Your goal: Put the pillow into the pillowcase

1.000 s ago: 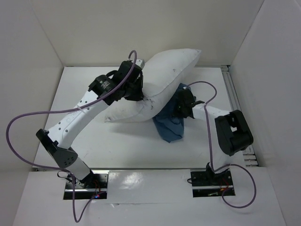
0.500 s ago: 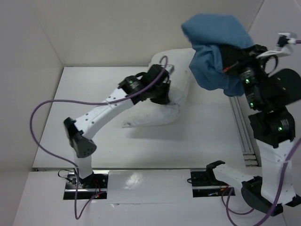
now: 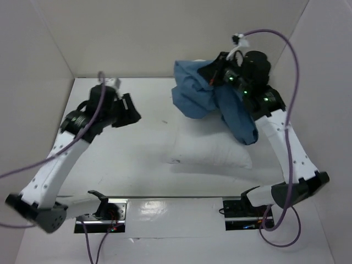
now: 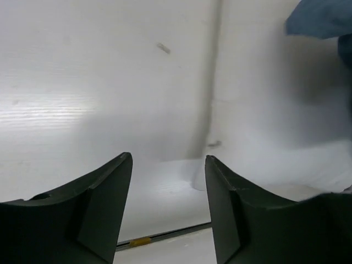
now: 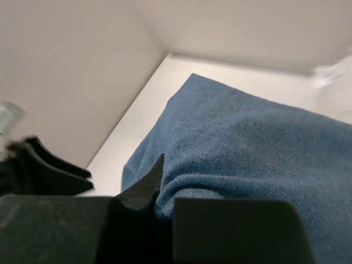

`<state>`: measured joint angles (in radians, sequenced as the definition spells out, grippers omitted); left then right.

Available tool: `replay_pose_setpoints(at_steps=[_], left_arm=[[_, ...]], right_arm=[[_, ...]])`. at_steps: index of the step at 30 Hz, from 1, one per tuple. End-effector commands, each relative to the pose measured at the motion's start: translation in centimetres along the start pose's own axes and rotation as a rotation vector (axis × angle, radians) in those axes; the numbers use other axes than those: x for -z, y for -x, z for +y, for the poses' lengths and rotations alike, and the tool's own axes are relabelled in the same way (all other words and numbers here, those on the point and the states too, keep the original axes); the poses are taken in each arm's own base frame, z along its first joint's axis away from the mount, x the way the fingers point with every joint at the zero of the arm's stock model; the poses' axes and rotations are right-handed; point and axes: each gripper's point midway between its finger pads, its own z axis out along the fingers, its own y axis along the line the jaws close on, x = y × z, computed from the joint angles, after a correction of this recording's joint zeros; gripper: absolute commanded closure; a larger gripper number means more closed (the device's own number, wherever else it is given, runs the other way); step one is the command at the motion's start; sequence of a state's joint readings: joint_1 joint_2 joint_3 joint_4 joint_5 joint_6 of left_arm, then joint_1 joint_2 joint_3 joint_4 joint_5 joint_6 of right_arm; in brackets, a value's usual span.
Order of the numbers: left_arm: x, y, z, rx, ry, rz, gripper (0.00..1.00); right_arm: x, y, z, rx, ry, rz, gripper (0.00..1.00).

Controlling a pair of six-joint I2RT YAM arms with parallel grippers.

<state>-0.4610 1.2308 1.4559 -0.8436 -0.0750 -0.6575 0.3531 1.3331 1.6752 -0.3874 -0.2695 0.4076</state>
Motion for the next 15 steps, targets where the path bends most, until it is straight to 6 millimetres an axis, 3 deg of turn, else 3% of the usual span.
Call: replay_pose_setpoints(at_steps=[1,3,4,6,7,9,10,11,12,13,14,15], left_arm=[[2.4,-0.8,3.8,0.148,0.059,-0.066,0.33],[3.9,-0.1,6.5,0.225,0.120,-0.136,0.27],[4.2,-0.2,7.3,0.253,0.139,-0.145,0.20],[5.2,0.3,8.6,0.297,0.177,-0.187,0.19],[5.8,1.1,9.2,0.318,0.190,-0.220,0.17],[6.6,1.4,10.3,0.356,0.226,-0.258,0.15],[6.8,1.3,10.6,0.363,0.232,-0.266,0.14],[6.9,1.6,10.8,0.368,0.233,-0.278,0.14],[6.9,2.0,10.7,0.361,0.223,-0.291,0.13],[6.4,1.7,11.2,0.340,0.238,-0.271,0.13],[6.0,1.9,11.1,0.328,0.234,-0.261,0.11],[5.4,1.8,11.5,0.322,0.243,-0.241,0.09]], right_arm=[[-1.3,-2.3,9.2,0.033,0.347,0.051,1.00],[-2.9,-4.9,11.7,0.047,0.395,0.110,1.00],[-4.8,-8.1,13.9,0.053,0.416,0.174,1.00],[-6.6,-12.7,15.3,0.059,0.410,0.274,1.00],[-8.1,-16.9,16.9,0.062,0.425,0.353,1.00],[-9.1,-21.7,17.5,0.065,0.411,0.475,0.96],[-9.2,-23.8,18.0,0.080,0.432,0.540,0.80],[-9.1,-26.8,18.5,0.117,0.436,0.658,0.35],[-9.2,-27.7,18.2,0.143,0.411,0.695,0.22],[-9.7,-27.0,18.1,0.205,0.342,0.664,0.17],[-8.9,-27.6,16.7,0.240,0.249,0.695,0.14],[-8.6,-26.5,16.5,0.265,0.201,0.653,0.07]])
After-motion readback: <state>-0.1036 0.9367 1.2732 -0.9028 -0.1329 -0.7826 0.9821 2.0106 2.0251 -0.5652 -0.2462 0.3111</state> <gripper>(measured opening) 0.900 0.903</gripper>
